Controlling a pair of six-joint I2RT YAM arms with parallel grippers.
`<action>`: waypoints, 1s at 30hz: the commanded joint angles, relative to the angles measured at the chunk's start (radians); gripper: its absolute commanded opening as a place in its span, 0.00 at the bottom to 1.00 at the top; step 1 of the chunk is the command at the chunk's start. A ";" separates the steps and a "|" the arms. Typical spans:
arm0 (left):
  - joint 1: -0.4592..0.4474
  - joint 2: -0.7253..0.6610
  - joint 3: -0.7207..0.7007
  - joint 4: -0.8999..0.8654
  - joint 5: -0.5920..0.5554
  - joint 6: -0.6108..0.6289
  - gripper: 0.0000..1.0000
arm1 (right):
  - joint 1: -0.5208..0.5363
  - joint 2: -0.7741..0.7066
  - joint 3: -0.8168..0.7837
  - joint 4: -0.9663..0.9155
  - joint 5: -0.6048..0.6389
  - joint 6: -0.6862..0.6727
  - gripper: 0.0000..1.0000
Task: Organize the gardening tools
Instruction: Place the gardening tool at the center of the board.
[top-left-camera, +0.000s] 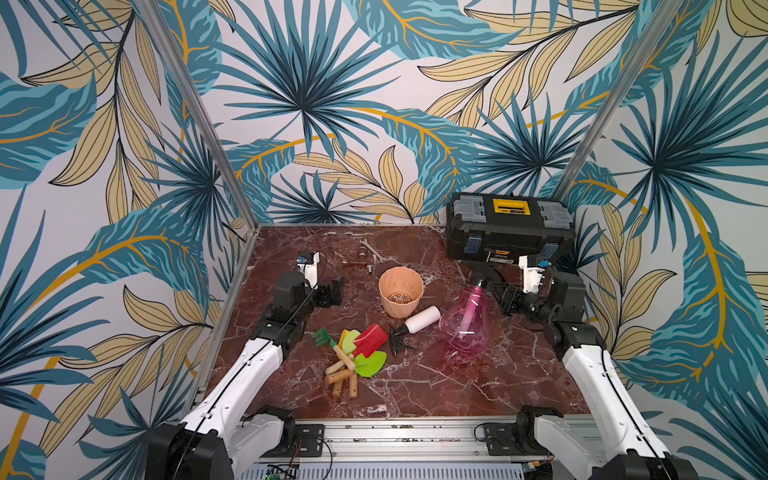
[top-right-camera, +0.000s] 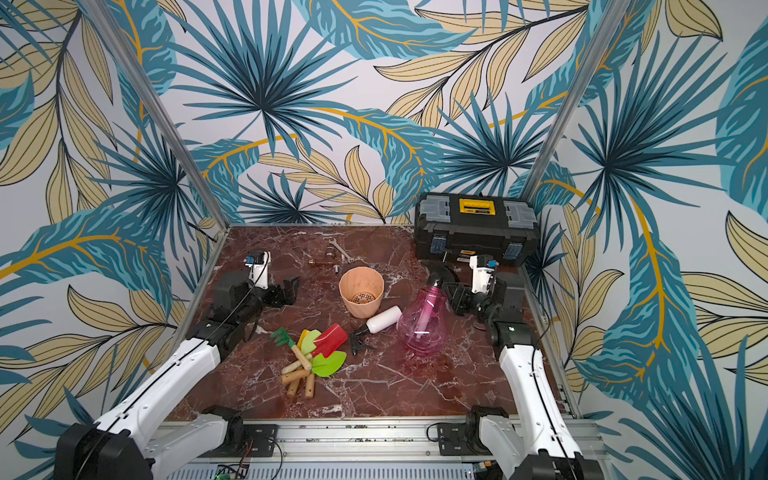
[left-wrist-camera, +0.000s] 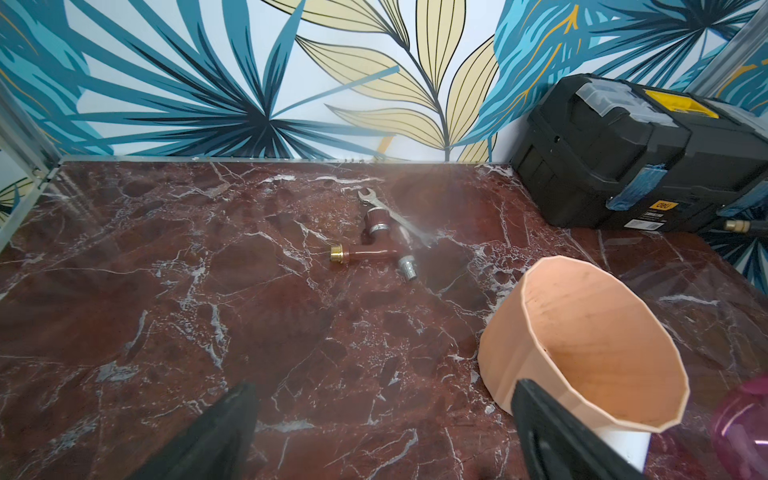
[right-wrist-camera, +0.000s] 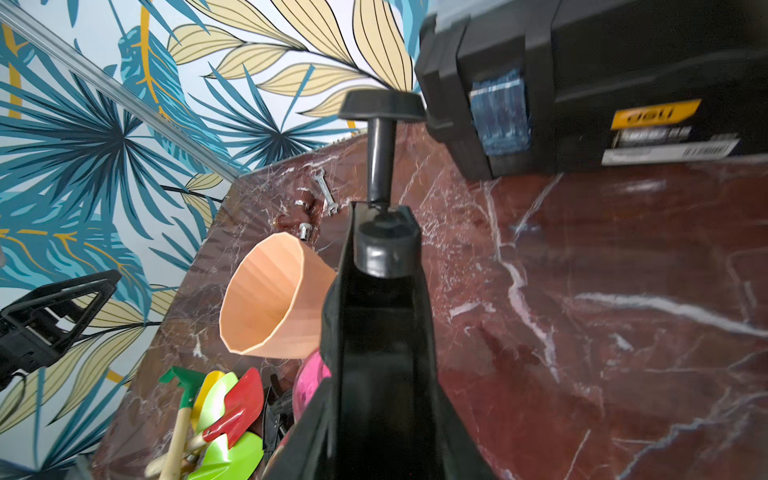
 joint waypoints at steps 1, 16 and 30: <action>-0.006 -0.032 0.022 -0.020 0.022 -0.012 1.00 | 0.029 -0.048 0.040 0.090 0.064 -0.060 0.14; -0.009 -0.062 -0.038 0.006 0.000 -0.018 1.00 | 0.345 0.099 -0.139 0.902 0.529 -0.307 0.13; -0.009 -0.106 -0.077 0.008 -0.022 0.010 1.00 | 0.368 0.371 -0.235 1.432 0.780 -0.275 0.13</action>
